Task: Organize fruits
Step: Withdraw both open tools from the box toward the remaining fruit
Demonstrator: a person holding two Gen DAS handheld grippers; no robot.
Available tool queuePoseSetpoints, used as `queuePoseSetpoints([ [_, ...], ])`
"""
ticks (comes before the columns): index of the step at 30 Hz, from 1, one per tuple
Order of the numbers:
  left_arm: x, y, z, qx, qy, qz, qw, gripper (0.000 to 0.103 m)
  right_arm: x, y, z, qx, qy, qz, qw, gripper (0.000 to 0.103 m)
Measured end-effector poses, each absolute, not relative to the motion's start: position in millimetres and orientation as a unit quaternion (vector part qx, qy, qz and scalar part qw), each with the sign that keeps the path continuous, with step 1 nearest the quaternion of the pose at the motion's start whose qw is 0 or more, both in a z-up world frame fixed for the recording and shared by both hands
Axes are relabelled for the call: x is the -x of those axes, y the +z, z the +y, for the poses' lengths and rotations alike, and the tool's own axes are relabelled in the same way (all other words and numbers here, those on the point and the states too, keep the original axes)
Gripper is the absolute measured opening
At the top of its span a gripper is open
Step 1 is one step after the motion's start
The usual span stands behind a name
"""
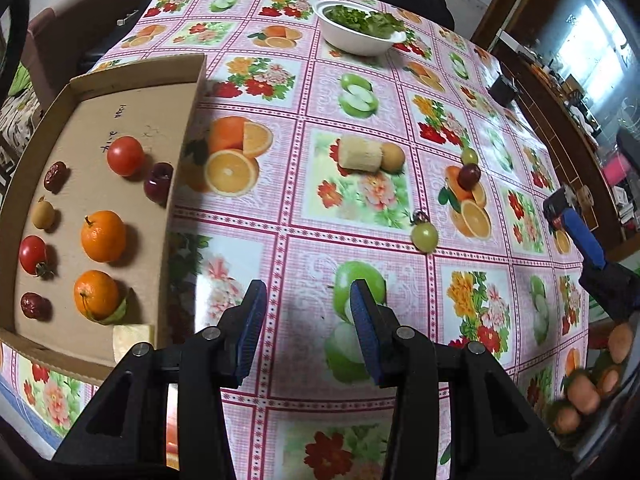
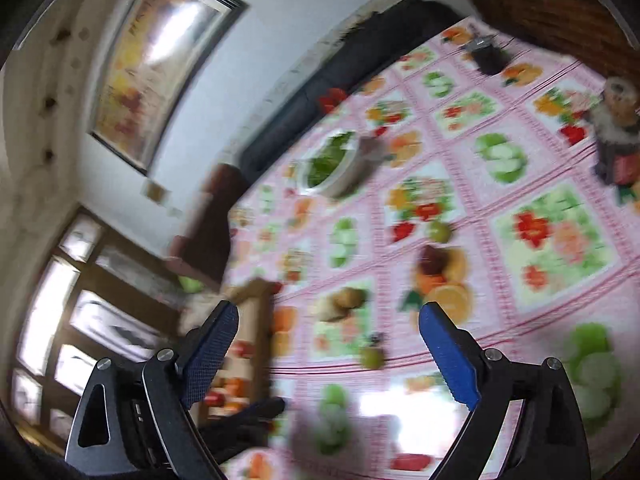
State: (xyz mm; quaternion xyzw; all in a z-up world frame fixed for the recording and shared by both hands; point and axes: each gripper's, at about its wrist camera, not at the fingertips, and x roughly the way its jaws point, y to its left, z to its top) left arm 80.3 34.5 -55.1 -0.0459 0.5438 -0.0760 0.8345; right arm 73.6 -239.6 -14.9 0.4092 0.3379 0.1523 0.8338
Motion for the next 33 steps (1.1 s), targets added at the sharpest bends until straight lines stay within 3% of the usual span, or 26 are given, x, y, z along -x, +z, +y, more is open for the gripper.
queuePoseSetpoints([
  [17,-79.6,-64.5,36.7,0.06,-0.084,0.554,0.826,0.041,-73.8,21.0,-239.0,-0.381,0.154,0.314,0.856,0.095],
  [33,-89.9,-70.1,34.3,0.049,-0.074,0.559,0.824,0.041,-86.0,-0.1,-237.3,-0.376,0.161,0.332,0.85,0.094],
])
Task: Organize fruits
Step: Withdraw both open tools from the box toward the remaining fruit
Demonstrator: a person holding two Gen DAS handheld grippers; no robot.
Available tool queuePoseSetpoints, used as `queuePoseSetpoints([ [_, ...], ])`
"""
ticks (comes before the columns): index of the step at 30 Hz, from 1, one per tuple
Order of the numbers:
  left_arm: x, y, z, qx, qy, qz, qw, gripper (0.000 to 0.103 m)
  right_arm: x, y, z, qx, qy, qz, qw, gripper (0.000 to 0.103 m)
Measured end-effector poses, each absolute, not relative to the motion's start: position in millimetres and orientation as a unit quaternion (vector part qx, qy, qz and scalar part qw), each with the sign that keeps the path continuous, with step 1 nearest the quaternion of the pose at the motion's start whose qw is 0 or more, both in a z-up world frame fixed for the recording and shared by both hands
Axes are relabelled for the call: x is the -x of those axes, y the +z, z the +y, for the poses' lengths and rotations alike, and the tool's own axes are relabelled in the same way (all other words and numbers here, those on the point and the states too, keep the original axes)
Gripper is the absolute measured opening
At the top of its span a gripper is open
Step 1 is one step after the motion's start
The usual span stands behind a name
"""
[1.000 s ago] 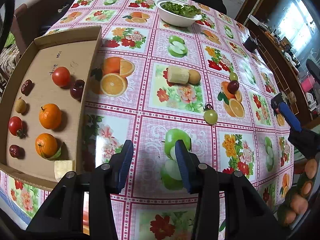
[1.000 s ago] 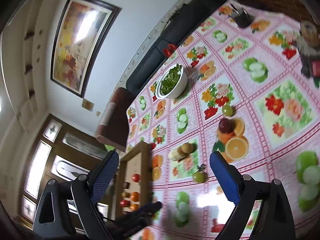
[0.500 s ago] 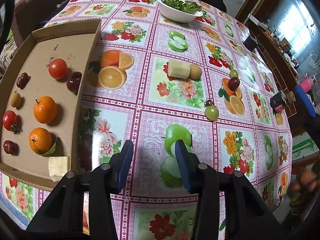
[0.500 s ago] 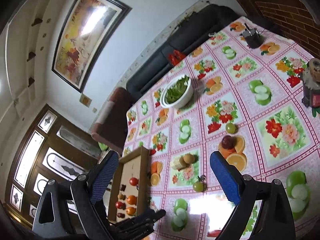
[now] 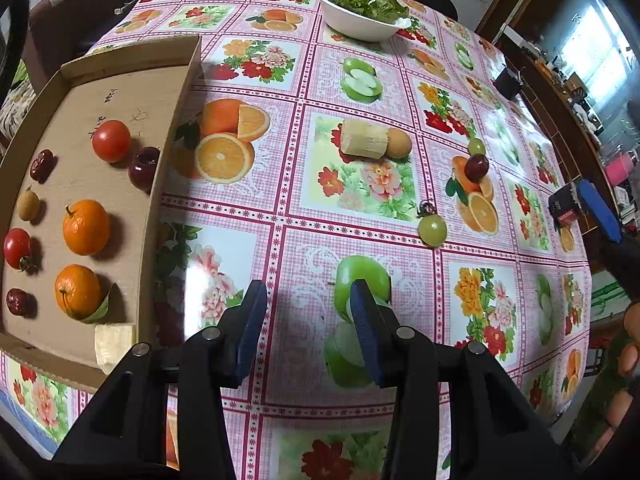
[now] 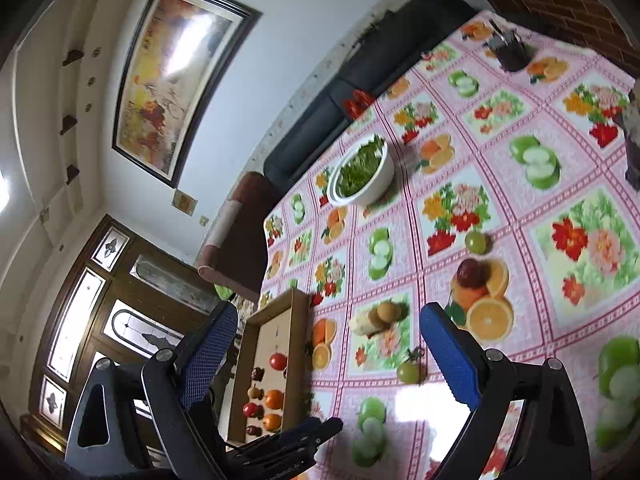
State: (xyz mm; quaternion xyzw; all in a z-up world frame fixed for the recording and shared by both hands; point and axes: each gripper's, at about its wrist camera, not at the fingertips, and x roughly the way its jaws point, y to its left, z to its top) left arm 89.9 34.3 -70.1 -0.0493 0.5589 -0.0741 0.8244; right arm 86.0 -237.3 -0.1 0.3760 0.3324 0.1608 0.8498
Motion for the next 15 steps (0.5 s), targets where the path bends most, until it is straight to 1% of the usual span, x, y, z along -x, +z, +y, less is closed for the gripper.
queuePoseSetpoints([
  [4,-96.2,-69.0,30.9,0.041,-0.069,0.551,0.83,0.041,-89.8,2.8,-228.9,-0.231,0.05,0.37,0.899,0.094],
  [9,-108.9,-68.7,26.7,0.031,-0.063,0.546,0.834,0.041,-94.9,-19.5,-223.3,-0.174,0.022,0.403,0.898,0.093],
  [11,-112.4,-67.4,25.8,0.032,-0.062,0.544,0.836,0.041,-98.4,-31.0,-220.7,-0.152,0.012,0.414,0.898,0.091],
  [12,-114.3,-66.8,25.0,0.031,-0.062,0.542,0.837,0.041,-100.2,-36.5,-220.8,-0.151,0.013,0.418,0.896,0.088],
  [13,-115.6,-66.5,24.7,0.03,-0.062,0.542,0.838,0.041,-101.4,-40.8,-220.8,-0.153,0.015,0.422,0.893,0.081],
  [15,-118.5,-65.7,23.5,0.03,-0.061,0.539,0.84,0.041,-106.4,-49.5,-222.4,-0.153,0.02,0.429,0.89,0.075],
])
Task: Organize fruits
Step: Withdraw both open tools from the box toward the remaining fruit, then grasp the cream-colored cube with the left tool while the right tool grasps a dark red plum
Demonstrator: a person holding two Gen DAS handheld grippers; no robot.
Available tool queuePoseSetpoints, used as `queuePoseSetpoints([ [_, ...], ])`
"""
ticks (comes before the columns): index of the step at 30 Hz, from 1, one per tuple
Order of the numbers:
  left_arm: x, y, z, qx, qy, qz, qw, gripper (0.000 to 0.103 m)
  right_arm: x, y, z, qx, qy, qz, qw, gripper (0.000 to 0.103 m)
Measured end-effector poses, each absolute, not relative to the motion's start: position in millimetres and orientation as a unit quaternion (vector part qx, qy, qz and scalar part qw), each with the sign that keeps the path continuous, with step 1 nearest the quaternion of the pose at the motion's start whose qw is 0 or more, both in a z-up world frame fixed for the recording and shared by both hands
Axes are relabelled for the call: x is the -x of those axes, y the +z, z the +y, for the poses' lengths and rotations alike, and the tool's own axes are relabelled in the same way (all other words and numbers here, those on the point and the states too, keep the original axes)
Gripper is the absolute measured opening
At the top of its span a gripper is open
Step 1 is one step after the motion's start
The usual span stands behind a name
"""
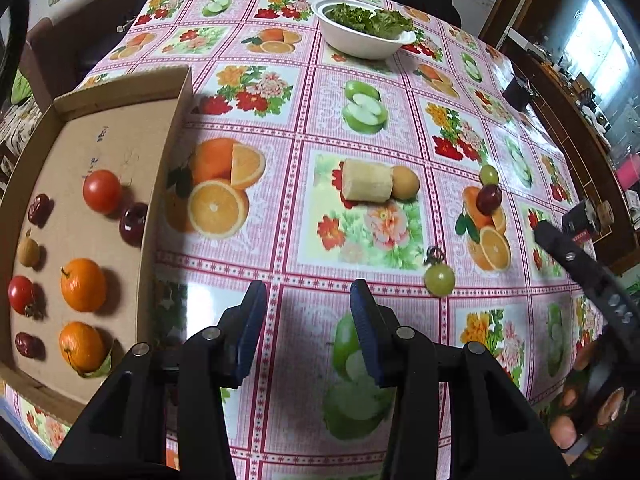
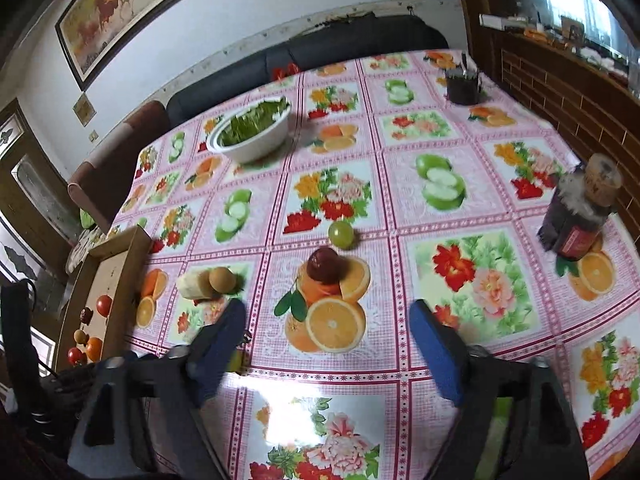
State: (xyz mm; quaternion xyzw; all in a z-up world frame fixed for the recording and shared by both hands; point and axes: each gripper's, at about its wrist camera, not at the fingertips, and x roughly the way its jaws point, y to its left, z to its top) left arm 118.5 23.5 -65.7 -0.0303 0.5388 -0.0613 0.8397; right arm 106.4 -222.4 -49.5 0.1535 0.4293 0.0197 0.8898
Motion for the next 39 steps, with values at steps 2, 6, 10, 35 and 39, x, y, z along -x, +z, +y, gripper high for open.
queuePoseSetpoints([
  [2,-123.0,-66.0,21.1,0.028,-0.06,0.535,0.842,0.041,-112.0,-54.9,-222.1,-0.149,0.017,0.434,0.889,0.072],
  [6,-141.1,-69.5,14.6,0.031,-0.059,0.529,0.846,0.041,-127.8,-67.3,-220.3,-0.147,0.02,0.45,0.881,0.056],
  [10,-164.3,-77.9,3.3,0.025,-0.06,0.531,0.845,0.041,-147.7,-81.6,-213.2,-0.134,0.017,0.466,0.874,0.048],
  [35,-236.5,-82.5,-4.7,0.069,-0.079,0.524,0.845,0.056,-175.3,-89.3,-209.0,-0.134,0.027,0.466,0.874,0.043],
  [39,-240.8,-86.5,-15.8,0.052,-0.068,0.526,0.846,0.055,-174.9,-89.6,-209.3,-0.135,0.03,0.465,0.875,0.043],
])
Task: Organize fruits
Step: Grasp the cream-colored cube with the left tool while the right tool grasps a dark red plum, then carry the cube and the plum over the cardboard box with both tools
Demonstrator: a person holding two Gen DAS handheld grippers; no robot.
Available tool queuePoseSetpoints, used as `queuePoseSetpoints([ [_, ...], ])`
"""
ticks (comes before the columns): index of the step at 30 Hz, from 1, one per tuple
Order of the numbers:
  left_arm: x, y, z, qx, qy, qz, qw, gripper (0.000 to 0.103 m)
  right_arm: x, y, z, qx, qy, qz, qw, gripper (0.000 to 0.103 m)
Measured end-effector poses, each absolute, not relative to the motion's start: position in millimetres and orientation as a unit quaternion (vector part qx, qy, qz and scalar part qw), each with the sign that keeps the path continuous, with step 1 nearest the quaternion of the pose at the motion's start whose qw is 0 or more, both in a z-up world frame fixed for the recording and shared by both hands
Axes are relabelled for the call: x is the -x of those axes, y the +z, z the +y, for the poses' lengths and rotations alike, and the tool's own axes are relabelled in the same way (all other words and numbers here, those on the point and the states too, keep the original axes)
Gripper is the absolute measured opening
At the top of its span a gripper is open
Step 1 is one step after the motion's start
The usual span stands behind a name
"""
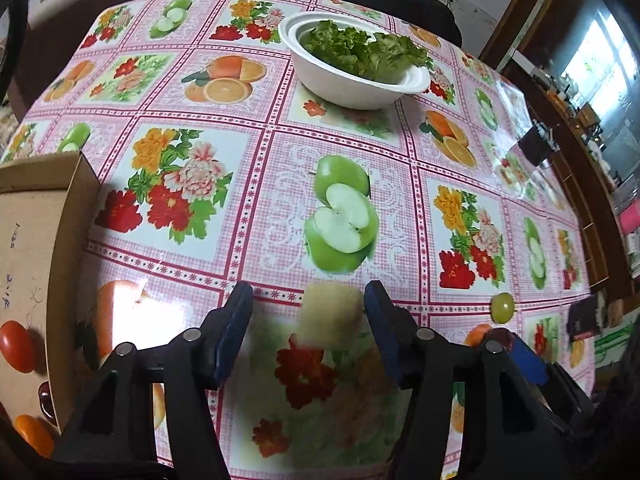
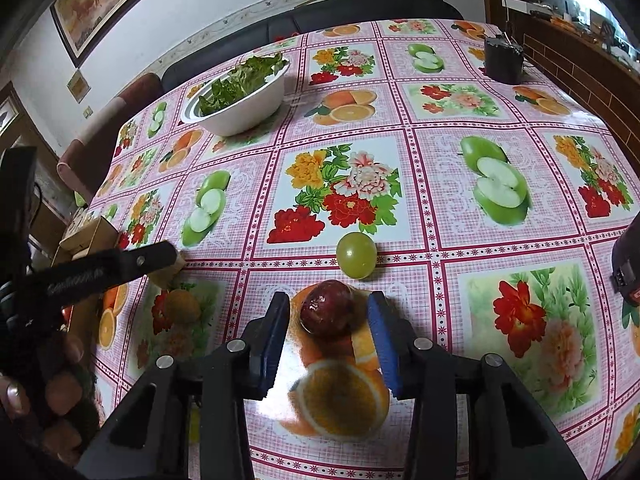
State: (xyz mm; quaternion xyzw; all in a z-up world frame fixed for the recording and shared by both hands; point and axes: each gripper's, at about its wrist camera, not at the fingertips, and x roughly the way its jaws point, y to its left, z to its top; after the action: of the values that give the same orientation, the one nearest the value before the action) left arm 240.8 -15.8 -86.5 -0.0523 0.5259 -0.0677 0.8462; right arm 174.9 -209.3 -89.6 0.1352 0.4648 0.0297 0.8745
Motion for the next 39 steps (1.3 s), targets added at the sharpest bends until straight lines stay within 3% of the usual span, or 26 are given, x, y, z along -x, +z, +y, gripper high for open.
queuePoseSetpoints([
  [2,-239.8,-90.0,-21.3,0.033,-0.059,0.524,0.849,0.048,-174.9,-89.7,-208.9,-0.133,0.03,0.465,0.875,0.042],
  [4,-236.0,-89.1,-23.5,0.033,-0.071,0.522,0.849,0.032,-175.2,-90.4,-209.2,-0.134,0.032,0.467,0.873,0.029],
  [5,-234.0,-88.1,-24.6,0.03,-0.073,0.524,0.848,0.031,-174.8,-90.3,-209.0,-0.134,0.032,0.467,0.874,0.029],
  [22,-163.5,-47.4,38.0,0.082,-0.075,0.487,0.866,0.03,-127.7,-53.7,-200.0,-0.177,0.078,0.433,0.881,0.028],
  [39,-125.8,-26.3,93.7,0.074,-0.015,0.455,0.887,0.03,-111.3,-34.9,-130.2,-0.144,0.142,0.434,0.878,0.028],
])
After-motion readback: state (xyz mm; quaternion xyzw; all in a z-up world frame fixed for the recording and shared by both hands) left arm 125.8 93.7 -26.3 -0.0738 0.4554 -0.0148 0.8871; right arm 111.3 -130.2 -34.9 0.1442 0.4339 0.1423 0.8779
